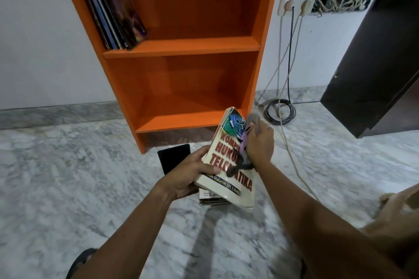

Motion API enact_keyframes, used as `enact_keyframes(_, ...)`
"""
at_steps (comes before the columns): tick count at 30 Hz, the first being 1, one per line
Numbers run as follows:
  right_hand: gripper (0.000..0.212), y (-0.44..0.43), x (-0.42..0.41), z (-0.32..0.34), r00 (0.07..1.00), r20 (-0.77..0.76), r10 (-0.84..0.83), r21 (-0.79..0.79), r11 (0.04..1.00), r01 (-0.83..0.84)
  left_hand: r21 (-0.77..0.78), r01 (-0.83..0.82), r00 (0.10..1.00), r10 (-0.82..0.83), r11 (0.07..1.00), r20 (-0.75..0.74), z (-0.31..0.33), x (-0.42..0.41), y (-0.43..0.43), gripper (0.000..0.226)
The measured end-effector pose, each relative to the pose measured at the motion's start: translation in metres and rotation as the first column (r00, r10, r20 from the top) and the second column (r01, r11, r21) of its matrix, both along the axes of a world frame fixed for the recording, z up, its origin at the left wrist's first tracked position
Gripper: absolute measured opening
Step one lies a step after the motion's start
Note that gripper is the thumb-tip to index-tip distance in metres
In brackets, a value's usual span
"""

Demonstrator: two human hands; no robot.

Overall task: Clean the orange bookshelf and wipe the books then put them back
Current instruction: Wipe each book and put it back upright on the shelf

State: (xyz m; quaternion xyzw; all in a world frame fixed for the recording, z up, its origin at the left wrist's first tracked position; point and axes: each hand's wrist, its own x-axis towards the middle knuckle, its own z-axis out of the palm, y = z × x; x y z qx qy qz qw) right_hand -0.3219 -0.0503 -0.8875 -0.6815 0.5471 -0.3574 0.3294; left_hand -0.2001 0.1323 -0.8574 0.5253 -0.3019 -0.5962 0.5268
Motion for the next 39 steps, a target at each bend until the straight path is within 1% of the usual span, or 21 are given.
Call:
enact_keyframes(3, 0.034, -0.003, -0.015, -0.013, 0.994, 0.052, -0.093, 0.198, 0.977, 0.081, -0.007, -0.013, 0.999, 0.013, 1.0, 0.032, 0.011, 0.007, 0.003, 0.061)
enact_keyframes(6, 0.025, 0.0, -0.026, -0.022, 0.964, 0.156, -0.213, 0.39, 0.91, 0.138, -0.003, -0.061, 0.998, 0.061, 0.998, 0.023, 0.018, 0.011, 0.005, 0.051)
enact_keyframes(8, 0.023, 0.001, -0.03, -0.014, 0.918, 0.228, -0.325, 0.363, 0.903, 0.23, -0.01, -0.086, 0.996, 0.086, 0.996, 0.013, 0.021, 0.011, 0.004, 0.046)
enact_keyframes(10, 0.027, 0.002, -0.028, 0.002, 0.901, 0.279, -0.333, 0.211, 0.936, 0.281, -0.015, -0.099, 0.995, 0.099, 0.995, 0.013, 0.022, 0.012, 0.001, 0.046)
enact_keyframes(12, 0.031, 0.008, -0.018, 0.024, 0.947, 0.287, -0.141, -0.014, 0.988, 0.151, -0.016, -0.115, 0.993, 0.115, 0.993, 0.025, 0.022, 0.009, -0.006, 0.05)
enact_keyframes(13, 0.033, 0.012, -0.01, 0.032, 0.972, 0.234, 0.002, -0.13, 0.991, 0.029, -0.015, -0.125, 0.992, 0.126, 0.992, 0.032, 0.021, 0.007, -0.01, 0.053)
enact_keyframes(14, 0.034, 0.02, -0.003, 0.039, 0.981, 0.133, 0.142, -0.223, 0.969, -0.111, -0.015, -0.144, 0.989, 0.144, 0.99, 0.027, 0.02, 0.004, -0.013, 0.054)
enact_keyframes(16, 0.032, 0.033, 0.007, 0.035, 0.931, -0.041, 0.363, -0.384, 0.854, -0.35, -0.028, -0.189, 0.982, 0.189, 0.982, 0.012, 0.02, -0.002, -0.019, 0.052)
enact_keyframes(17, 0.029, 0.039, 0.008, 0.028, 0.897, -0.065, 0.437, -0.424, 0.802, -0.421, -0.046, -0.209, 0.978, 0.21, 0.977, 0.009, 0.021, -0.002, -0.021, 0.05)
enact_keyframes(20, 0.022, 0.065, 0.007, 0.02, 0.776, 0.03, 0.631, -0.349, 0.734, -0.583, -0.077, -0.279, 0.96, 0.279, 0.957, -0.013, 0.023, 0.004, -0.019, 0.043)
enact_keyframes(23, 0.031, 0.066, 0.003, 0.015, 0.731, -0.029, 0.682, -0.283, 0.696, -0.66, -0.066, -0.393, 0.915, 0.384, 0.917, -0.123, 0.02, 0.012, -0.015, 0.04)
enact_keyframes(25, 0.019, 0.06, -0.002, 0.016, 0.745, 0.028, 0.666, -0.286, 0.72, -0.632, -0.055, -0.447, 0.883, 0.43, 0.893, -0.187, 0.019, 0.016, -0.014, 0.038)
enact_keyframes(27, 0.017, 0.055, -0.01, 0.018, 0.847, 0.169, 0.504, -0.191, 0.86, -0.474, -0.064, -0.465, 0.867, 0.439, 0.883, -0.237, 0.022, 0.018, -0.015, 0.035)
enact_keyframes(28, 0.024, 0.046, -0.014, 0.016, 0.897, 0.259, 0.357, -0.035, 0.932, -0.361, -0.075, -0.464, 0.861, 0.43, 0.883, -0.27, 0.026, 0.019, -0.016, 0.034)
enact_keyframes(29, 0.032, 0.039, -0.018, 0.02, 0.901, 0.38, 0.207, 0.177, 0.94, -0.291, -0.088, -0.461, 0.854, 0.414, 0.883, -0.316, 0.031, 0.019, -0.017, 0.033)
enact_keyframes(30, 0.039, 0.034, -0.021, 0.021, 0.856, 0.512, 0.077, 0.38, 0.873, -0.306, -0.107, -0.454, 0.845, 0.389, 0.884, -0.367, 0.037, 0.02, -0.018, 0.034)
enact_keyframes(31, 0.051, 0.031, -0.024, 0.024, 0.771, 0.637, -0.027, 0.514, 0.759, -0.398, -0.129, -0.444, 0.835, 0.358, 0.887, -0.417, 0.043, 0.019, -0.02, 0.038)
enact_keyframes(33, 0.072, 0.032, -0.027, 0.035, 0.582, 0.803, -0.129, 0.532, 0.597, -0.601, -0.162, -0.412, 0.84, 0.306, 0.897, -0.448, 0.054, 0.019, -0.024, 0.045)
enact_keyframes(34, 0.072, 0.035, -0.026, 0.044, 0.509, 0.85, -0.14, 0.492, 0.557, -0.669, -0.172, -0.392, 0.859, 0.293, 0.904, -0.421, 0.057, 0.018, -0.026, 0.046)
enact_keyframes(36, 0.062, 0.043, -0.02, 0.066, 0.454, 0.888, -0.075, 0.415, 0.557, -0.719, -0.175, -0.348, 0.902, 0.279, 0.921, -0.329, 0.06, 0.019, -0.027, 0.044)
enact_keyframes(39, 0.048, 0.048, -0.015, 0.087, 0.449, 0.893, 0.041, 0.344, 0.582, -0.737, -0.118, -0.298, 0.938, 0.268, 0.947, -0.221, 0.058, 0.025, -0.026, 0.045)
